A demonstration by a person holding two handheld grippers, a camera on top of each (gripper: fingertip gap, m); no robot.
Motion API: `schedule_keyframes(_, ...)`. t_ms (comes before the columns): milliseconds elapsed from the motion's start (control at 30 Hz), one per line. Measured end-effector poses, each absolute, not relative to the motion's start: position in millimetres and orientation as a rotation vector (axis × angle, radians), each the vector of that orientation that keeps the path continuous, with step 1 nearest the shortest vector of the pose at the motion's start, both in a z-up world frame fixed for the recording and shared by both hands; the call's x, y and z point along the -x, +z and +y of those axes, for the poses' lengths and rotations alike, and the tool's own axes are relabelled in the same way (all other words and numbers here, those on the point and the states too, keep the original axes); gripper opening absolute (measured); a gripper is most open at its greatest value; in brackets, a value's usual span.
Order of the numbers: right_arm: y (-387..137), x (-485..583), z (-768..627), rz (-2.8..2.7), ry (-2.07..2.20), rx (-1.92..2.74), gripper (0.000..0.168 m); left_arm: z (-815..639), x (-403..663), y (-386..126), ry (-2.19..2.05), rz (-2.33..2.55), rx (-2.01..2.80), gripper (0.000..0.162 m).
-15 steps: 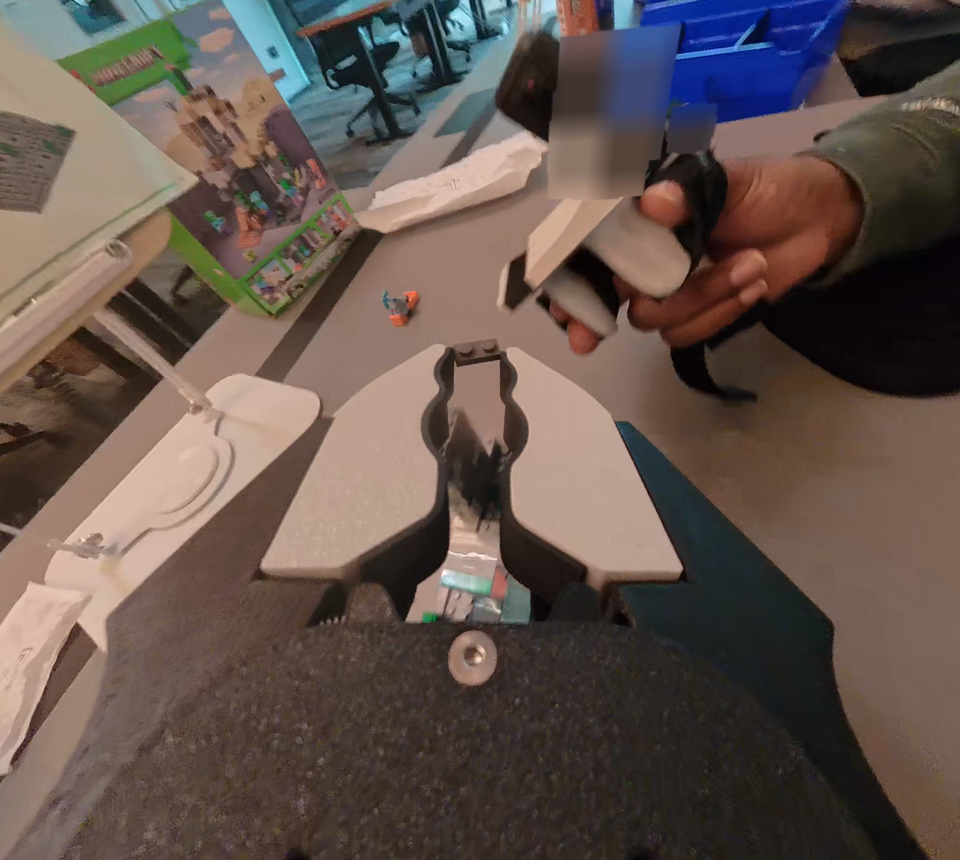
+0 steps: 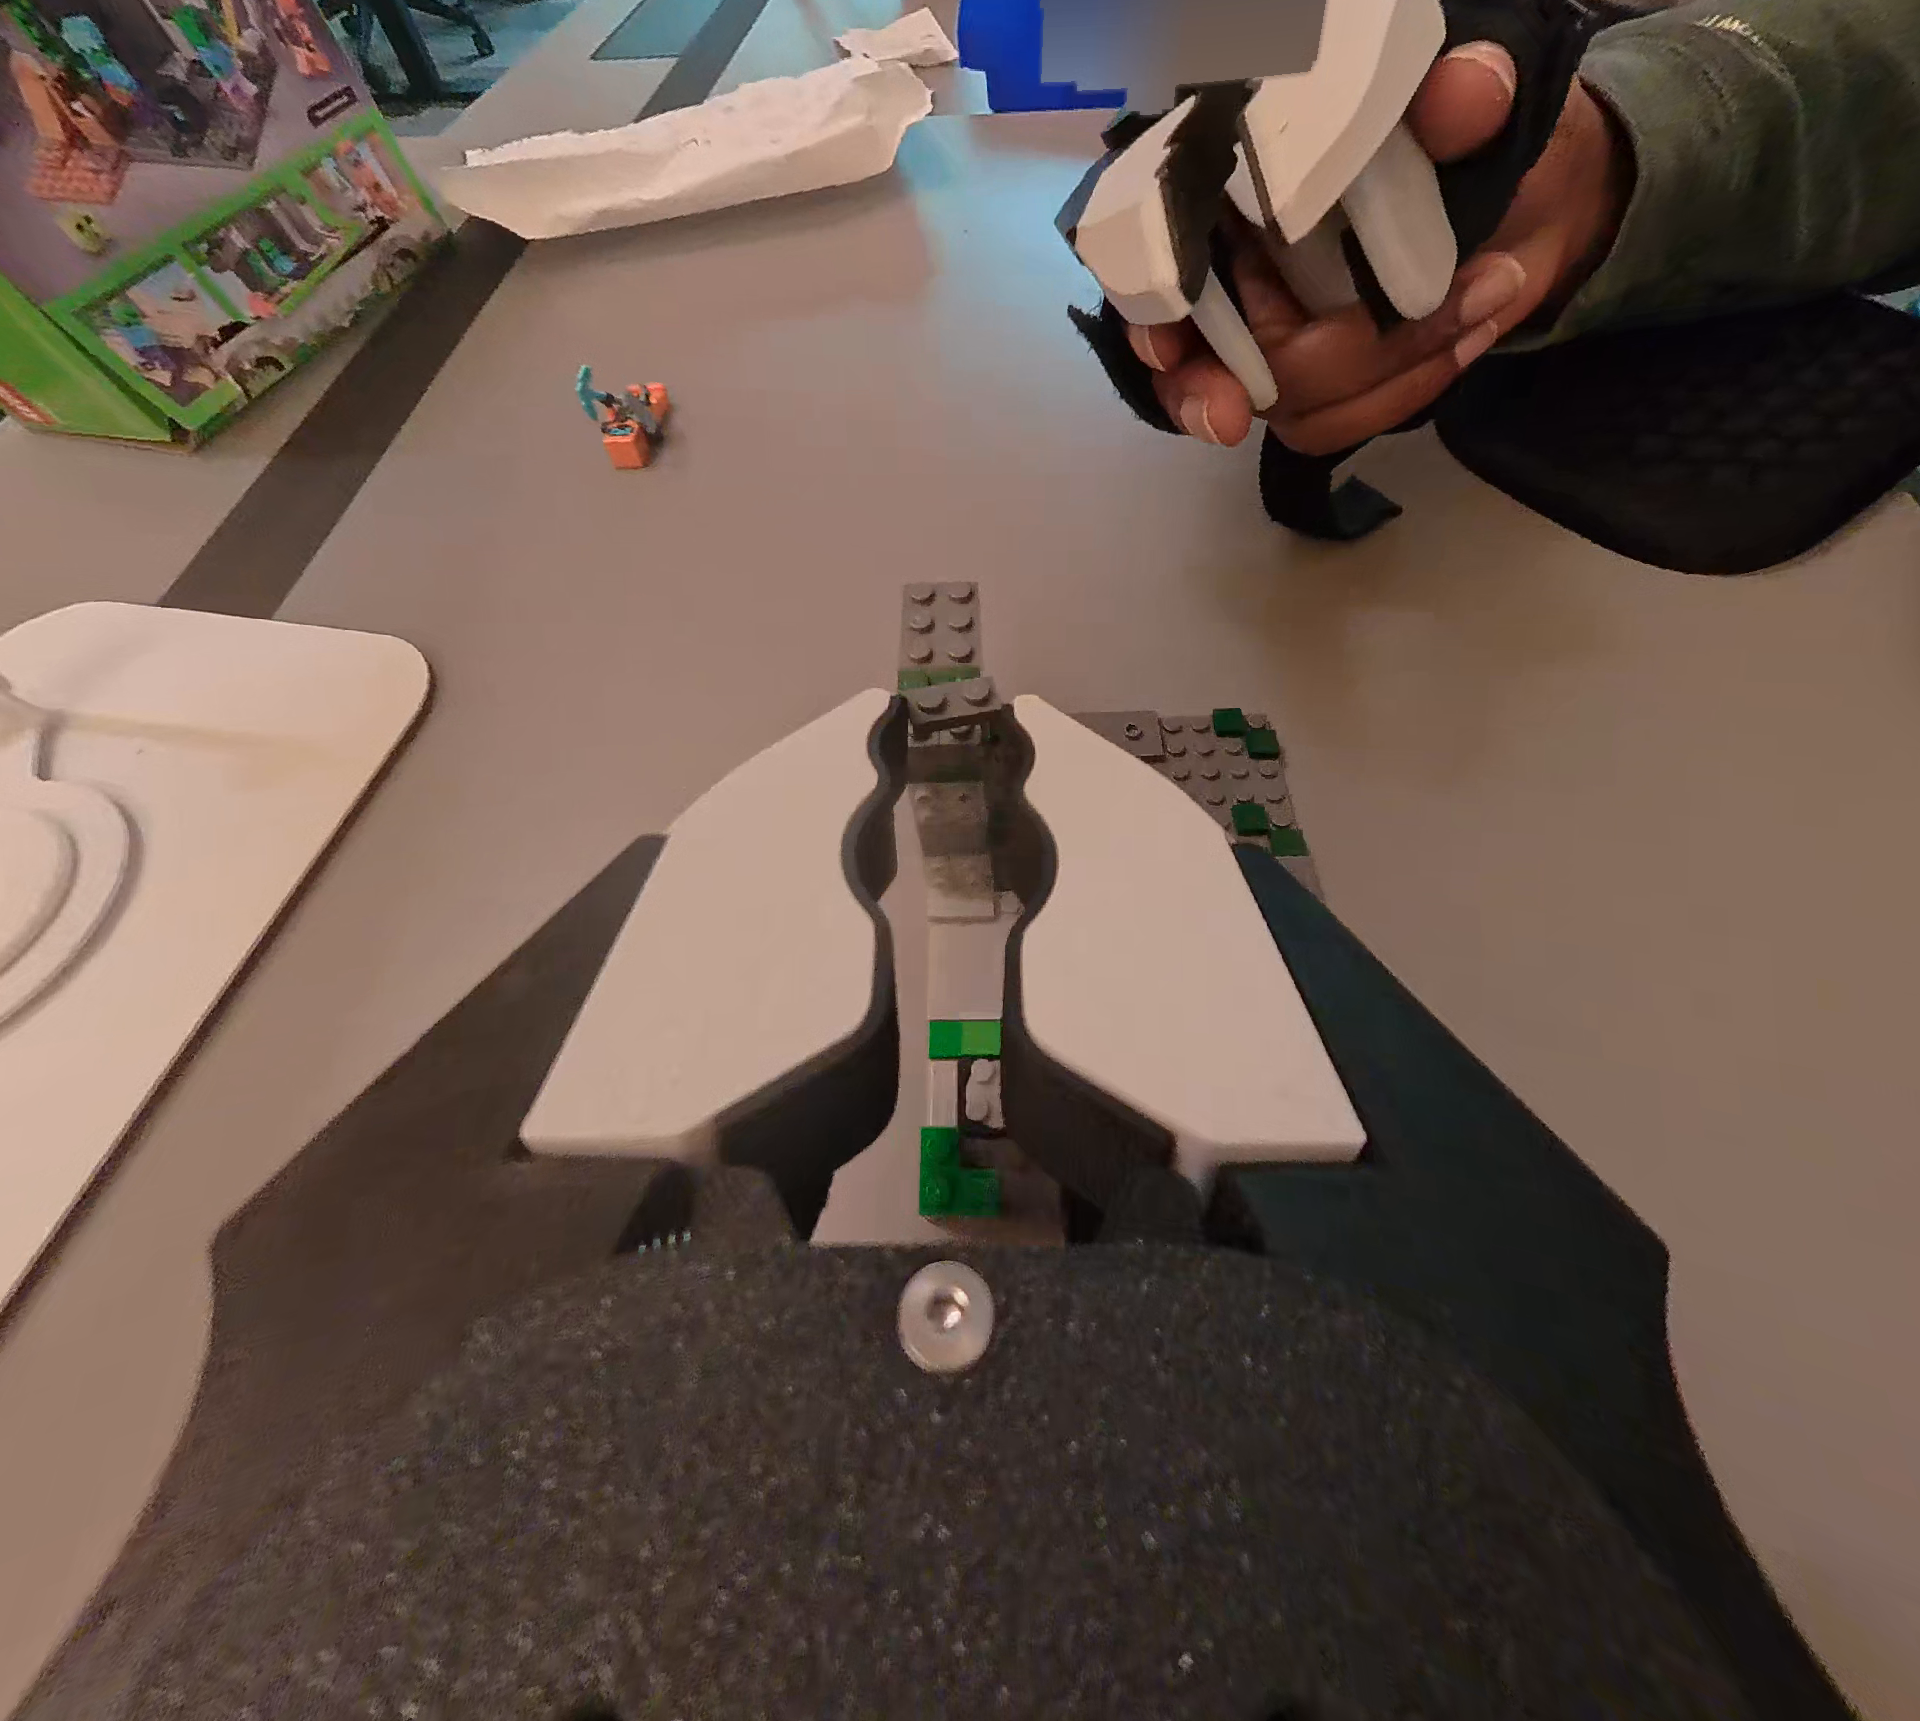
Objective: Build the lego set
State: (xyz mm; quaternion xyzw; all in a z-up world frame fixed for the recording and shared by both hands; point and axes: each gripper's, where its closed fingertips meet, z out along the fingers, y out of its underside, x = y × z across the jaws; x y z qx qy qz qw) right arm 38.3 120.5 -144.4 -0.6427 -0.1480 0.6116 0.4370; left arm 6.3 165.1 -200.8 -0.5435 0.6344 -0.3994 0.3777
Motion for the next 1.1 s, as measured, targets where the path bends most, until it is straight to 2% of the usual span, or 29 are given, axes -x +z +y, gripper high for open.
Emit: schedule_keyframes(1100,-149.5,-28.8,110.9,-0.451,1.563,1.606,0.012,166.2,-8.0,-210.6,-1.042,1.822,1.362,0.016)
